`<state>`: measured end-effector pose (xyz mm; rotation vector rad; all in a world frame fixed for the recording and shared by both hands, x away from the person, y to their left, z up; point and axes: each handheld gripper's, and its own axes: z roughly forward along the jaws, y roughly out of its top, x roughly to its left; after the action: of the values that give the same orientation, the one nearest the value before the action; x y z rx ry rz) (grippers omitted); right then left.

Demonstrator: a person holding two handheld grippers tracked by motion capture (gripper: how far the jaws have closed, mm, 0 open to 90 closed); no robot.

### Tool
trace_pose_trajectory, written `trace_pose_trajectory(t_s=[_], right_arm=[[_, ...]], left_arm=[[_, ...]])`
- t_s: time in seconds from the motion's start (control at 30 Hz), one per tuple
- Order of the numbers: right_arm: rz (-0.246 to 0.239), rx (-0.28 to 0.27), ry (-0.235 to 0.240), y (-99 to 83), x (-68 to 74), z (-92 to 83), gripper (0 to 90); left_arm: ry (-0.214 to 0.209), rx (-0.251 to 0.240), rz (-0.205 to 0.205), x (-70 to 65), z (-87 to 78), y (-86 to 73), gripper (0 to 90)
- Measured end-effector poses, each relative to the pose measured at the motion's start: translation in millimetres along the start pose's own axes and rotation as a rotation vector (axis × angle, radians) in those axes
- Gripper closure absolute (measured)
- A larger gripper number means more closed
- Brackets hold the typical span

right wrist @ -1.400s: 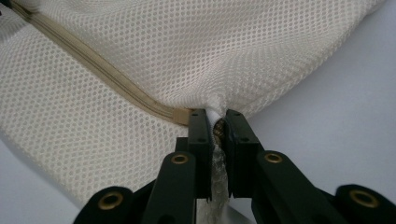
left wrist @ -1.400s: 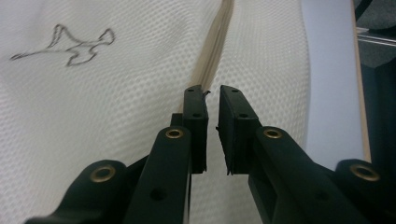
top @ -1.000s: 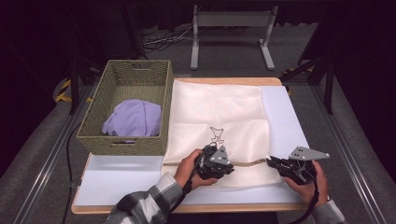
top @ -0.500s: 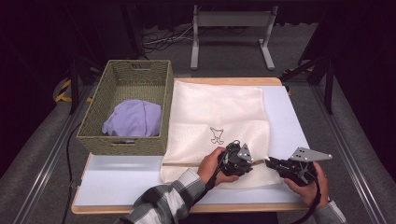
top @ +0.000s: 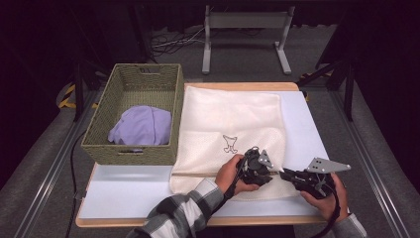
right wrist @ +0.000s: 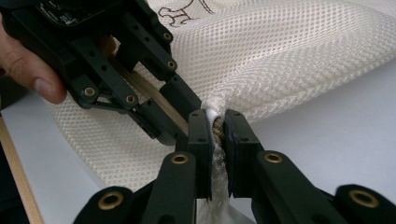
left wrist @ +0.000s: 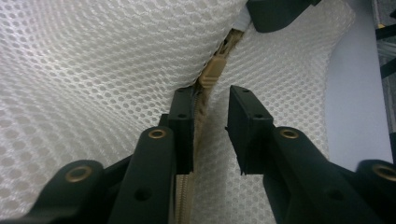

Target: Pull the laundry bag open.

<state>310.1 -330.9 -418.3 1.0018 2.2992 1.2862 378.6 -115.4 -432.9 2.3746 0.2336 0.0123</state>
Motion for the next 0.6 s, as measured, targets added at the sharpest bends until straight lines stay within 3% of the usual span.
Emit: trace_pose_trajectory(t_s=[0.2, 0.27, 0.43, 0.6], right_arm=[[0.001, 0.001, 0.003, -0.8, -0.4, 0.1, 82.2], [-0.002, 0.002, 0.004, -1.1, -0.2, 0.5, 82.2], [-0.004, 0.003, 0.002, -1.2, -0.3, 0.3, 82.2], [-0.008, 0.005, -0.004, -1.7, -0.1, 0.1, 82.3]], left_arm=[[-0.016, -0.013, 0.003, -1.4, 2.0, 3.0, 69.3], [-0.036, -0.029, 0.002, -1.1, 1.5, 4.3, 74.4], [-0.018, -0.027, 0.013, -2.9, 1.9, 8.9, 85.6], [-0.018, -0.017, 0.015, -2.3, 1.3, 9.6, 87.1]])
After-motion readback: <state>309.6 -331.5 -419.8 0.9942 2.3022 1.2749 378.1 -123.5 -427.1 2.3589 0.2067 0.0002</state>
